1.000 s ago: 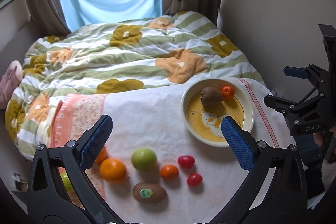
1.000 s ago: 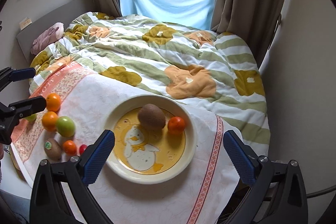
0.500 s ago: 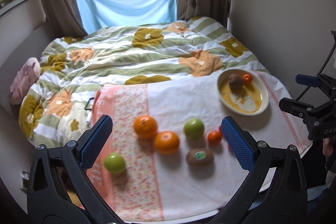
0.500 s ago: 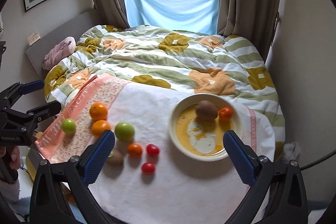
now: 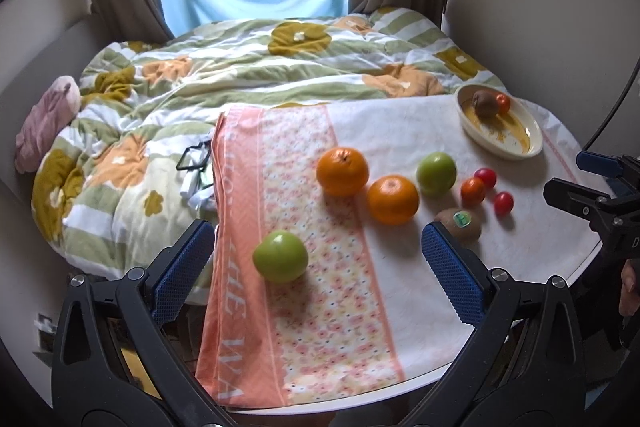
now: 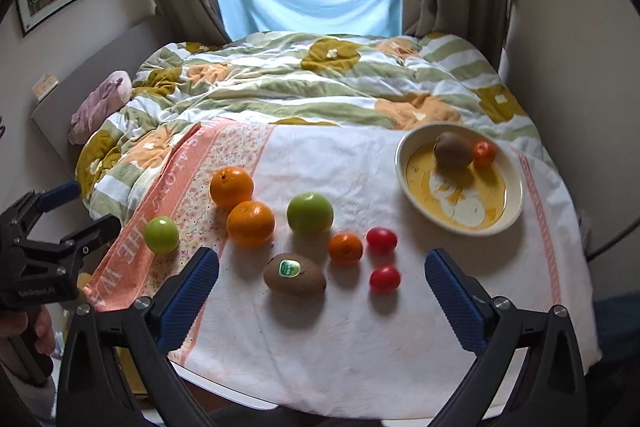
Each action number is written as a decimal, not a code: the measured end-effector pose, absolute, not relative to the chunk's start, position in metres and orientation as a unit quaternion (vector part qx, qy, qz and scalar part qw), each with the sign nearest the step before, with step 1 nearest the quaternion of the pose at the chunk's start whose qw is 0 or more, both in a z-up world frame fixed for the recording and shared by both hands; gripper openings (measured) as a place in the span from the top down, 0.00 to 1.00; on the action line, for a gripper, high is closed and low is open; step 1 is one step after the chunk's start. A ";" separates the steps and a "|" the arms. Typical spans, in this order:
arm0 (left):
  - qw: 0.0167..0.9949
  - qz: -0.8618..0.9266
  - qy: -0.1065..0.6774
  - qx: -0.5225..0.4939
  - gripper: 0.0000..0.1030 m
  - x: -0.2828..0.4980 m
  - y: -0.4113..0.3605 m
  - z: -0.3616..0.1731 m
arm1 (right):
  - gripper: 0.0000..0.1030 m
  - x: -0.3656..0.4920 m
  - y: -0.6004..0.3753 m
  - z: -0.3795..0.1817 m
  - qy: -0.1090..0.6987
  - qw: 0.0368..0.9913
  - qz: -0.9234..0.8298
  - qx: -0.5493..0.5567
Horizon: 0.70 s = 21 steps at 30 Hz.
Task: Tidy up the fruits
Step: 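Withdraw both tools from the bowl back over the fruit, then grasp the green apple with the left tool while the right tool grasps the labelled kiwi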
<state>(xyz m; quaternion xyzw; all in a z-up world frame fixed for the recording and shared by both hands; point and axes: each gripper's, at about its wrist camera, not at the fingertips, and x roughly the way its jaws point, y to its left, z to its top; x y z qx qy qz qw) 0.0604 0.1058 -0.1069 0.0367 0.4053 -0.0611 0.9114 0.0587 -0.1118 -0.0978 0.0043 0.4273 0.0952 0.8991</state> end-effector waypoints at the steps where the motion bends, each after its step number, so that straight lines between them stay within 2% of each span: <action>1: 0.911 -0.059 0.406 0.042 0.00 0.060 0.107 -0.113 | 0.00 0.058 -0.110 -0.103 0.430 0.899 0.088 0.009; 11: 0.900 -0.036 0.431 0.054 0.00 0.071 0.111 -0.169 | 0.00 0.059 -0.098 -0.151 0.462 0.885 0.058 0.020; 21: 0.882 -0.013 0.465 0.076 0.12 0.095 0.107 -0.204 | 0.00 0.072 -0.094 -0.178 0.478 0.875 0.069 0.022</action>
